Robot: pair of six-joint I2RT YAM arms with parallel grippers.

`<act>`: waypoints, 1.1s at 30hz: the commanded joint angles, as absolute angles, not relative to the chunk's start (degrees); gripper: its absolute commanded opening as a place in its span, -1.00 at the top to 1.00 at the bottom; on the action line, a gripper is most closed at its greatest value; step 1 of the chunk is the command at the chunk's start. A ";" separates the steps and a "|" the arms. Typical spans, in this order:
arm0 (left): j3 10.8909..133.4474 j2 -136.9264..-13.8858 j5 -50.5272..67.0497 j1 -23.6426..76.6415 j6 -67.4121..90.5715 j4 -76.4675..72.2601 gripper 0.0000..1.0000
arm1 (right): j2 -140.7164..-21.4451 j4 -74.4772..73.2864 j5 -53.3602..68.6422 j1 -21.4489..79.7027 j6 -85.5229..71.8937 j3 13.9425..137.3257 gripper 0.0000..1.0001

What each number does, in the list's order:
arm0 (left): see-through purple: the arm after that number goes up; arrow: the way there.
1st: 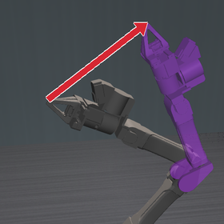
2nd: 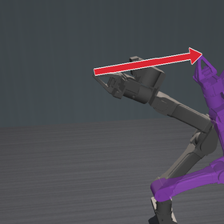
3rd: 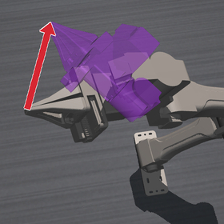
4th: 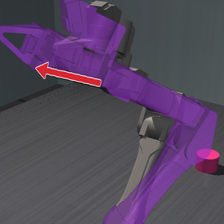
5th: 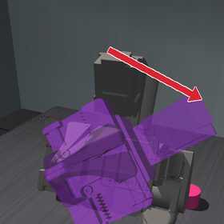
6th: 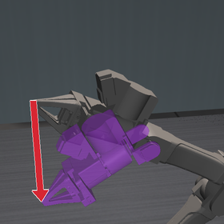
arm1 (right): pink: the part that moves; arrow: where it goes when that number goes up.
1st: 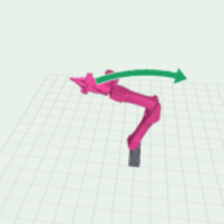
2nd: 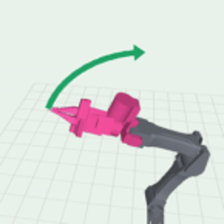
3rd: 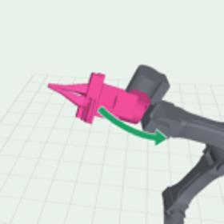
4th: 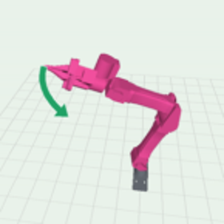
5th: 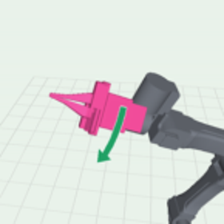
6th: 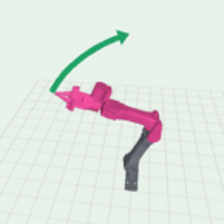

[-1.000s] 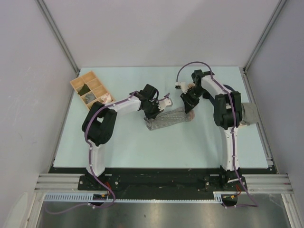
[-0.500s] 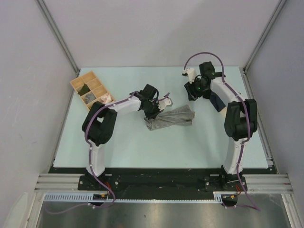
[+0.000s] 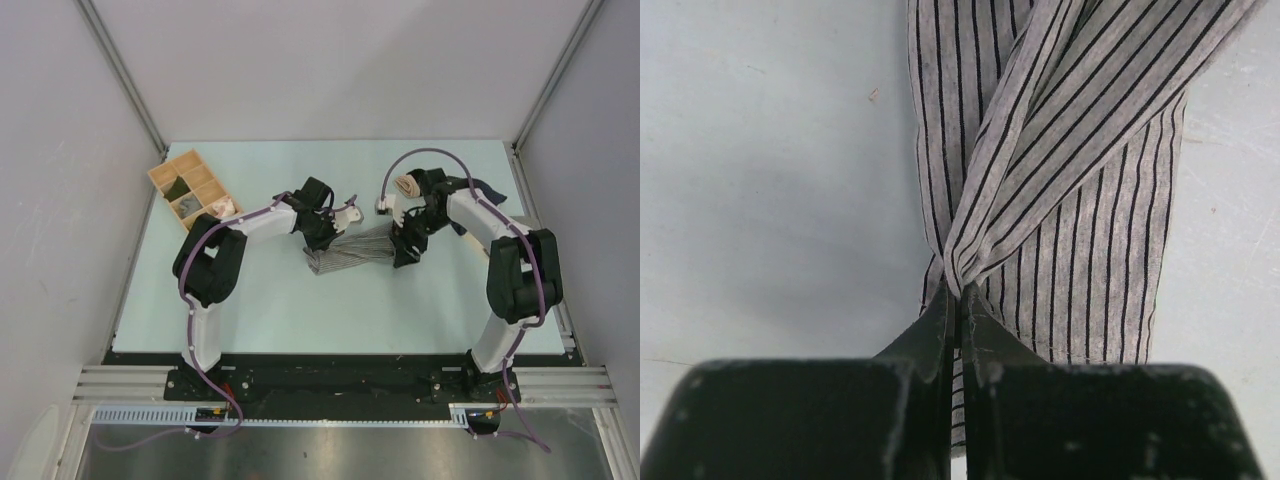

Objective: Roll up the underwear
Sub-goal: Fold the underwear at the center of the board.

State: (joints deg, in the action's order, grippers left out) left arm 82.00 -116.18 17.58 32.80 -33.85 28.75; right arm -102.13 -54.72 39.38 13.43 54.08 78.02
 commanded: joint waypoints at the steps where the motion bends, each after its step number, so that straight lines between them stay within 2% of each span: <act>1: 82.97 -117.77 18.19 32.17 -33.58 34.01 0.99 | -98.53 -56.43 39.65 14.06 68.20 74.62 -0.19; 13: 83.32 -117.77 18.28 32.17 -33.75 34.45 0.99 | -102.74 -48.87 32.09 15.82 66.62 74.44 -0.17; 16: 83.32 -117.77 18.37 32.17 -33.66 34.54 0.99 | -103.80 -48.69 30.16 16.26 66.27 74.44 -0.04; 19: 83.32 -117.60 18.37 32.17 -33.75 34.72 0.99 | -104.06 -49.74 29.45 16.52 66.97 74.44 0.18; 22: 83.32 -117.51 18.19 32.17 -33.84 34.72 0.99 | -103.10 -49.58 28.05 16.70 66.10 74.44 0.65; 23: 83.32 -117.51 18.11 32.17 -33.84 34.72 0.99 | -102.66 -48.87 27.60 16.61 65.57 74.53 0.86; 26: 83.23 -117.51 17.76 32.17 -33.84 34.54 0.99 | -100.90 -43.52 25.23 16.52 60.74 74.44 1.00; 33: 82.88 -117.42 16.88 32.17 -33.93 34.10 0.99 | -101.07 -30.60 17.16 16.79 50.37 74.44 1.00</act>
State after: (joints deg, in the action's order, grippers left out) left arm 82.32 -116.36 17.54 32.80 -33.39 29.02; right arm -102.76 -40.29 23.14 16.45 57.25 74.11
